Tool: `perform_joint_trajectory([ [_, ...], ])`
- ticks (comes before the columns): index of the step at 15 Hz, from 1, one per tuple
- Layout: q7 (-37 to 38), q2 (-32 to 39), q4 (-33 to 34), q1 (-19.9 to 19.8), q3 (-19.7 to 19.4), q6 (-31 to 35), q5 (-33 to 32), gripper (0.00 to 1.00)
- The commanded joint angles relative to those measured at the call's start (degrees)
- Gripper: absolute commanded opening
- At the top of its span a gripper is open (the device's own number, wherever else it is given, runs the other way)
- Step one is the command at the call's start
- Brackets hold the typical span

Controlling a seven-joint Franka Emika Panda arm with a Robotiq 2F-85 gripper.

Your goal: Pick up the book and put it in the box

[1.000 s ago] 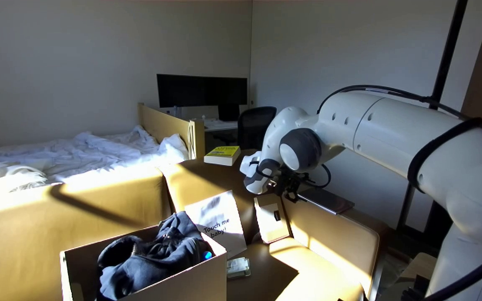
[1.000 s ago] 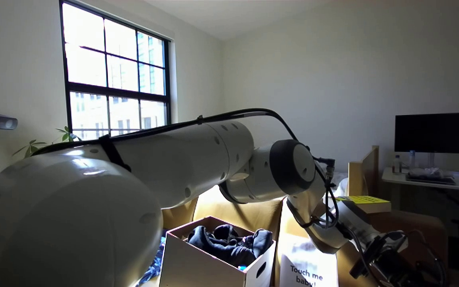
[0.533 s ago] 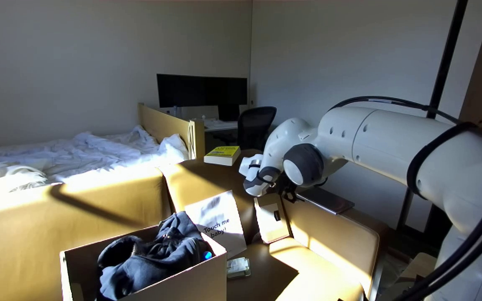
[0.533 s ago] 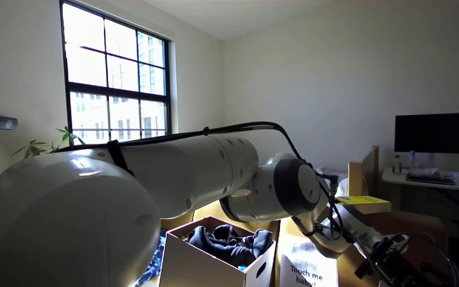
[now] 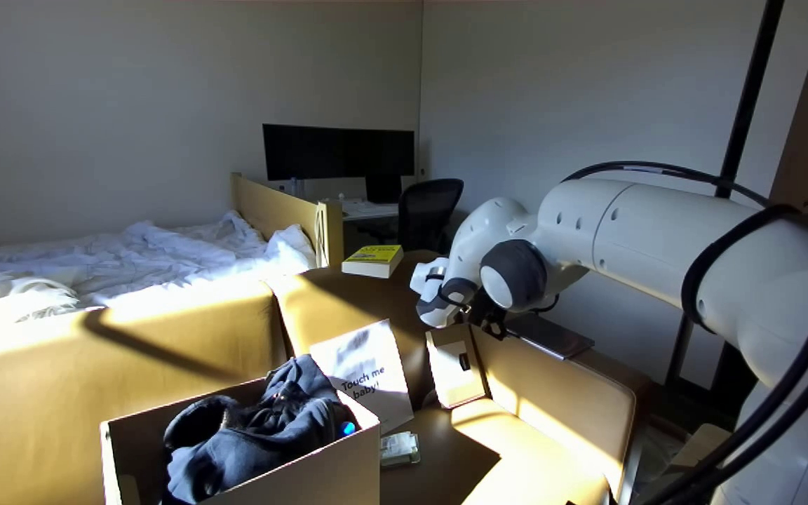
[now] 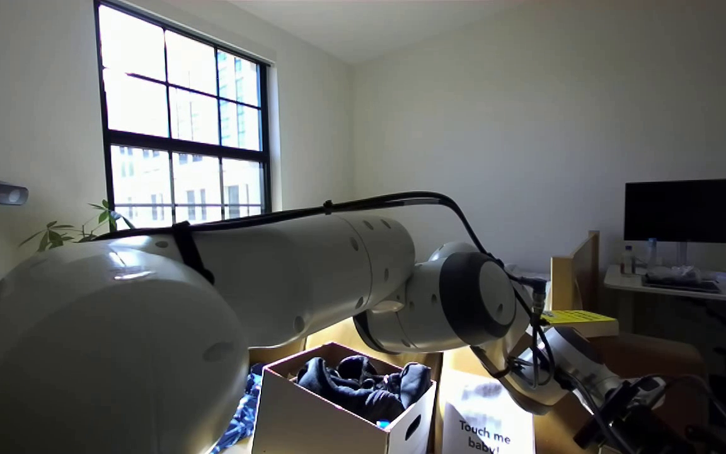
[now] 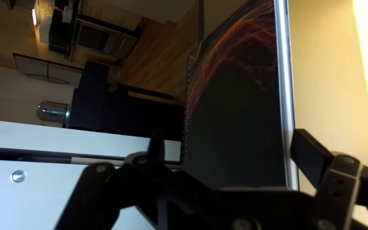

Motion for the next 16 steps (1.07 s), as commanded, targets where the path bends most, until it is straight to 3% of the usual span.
perform_joint_trajectory([
  [1, -5.6, 0.0, 1.1, -0.1, 0.7, -2.6, 0.3, 1.0],
  [5, -14.0, 0.0, 1.8, 0.4, 1.9, -6.3, 0.9, 1.0],
  [10, -22.7, 0.0, 5.7, -2.1, 2.1, -18.1, 3.1, 1.0],
  [13, -23.6, -0.1, 6.3, -3.0, 2.6, -21.6, 3.7, 1.0],
  [16, -16.1, -0.1, 6.5, -4.2, 3.8, -16.6, 5.9, 1.0],
])
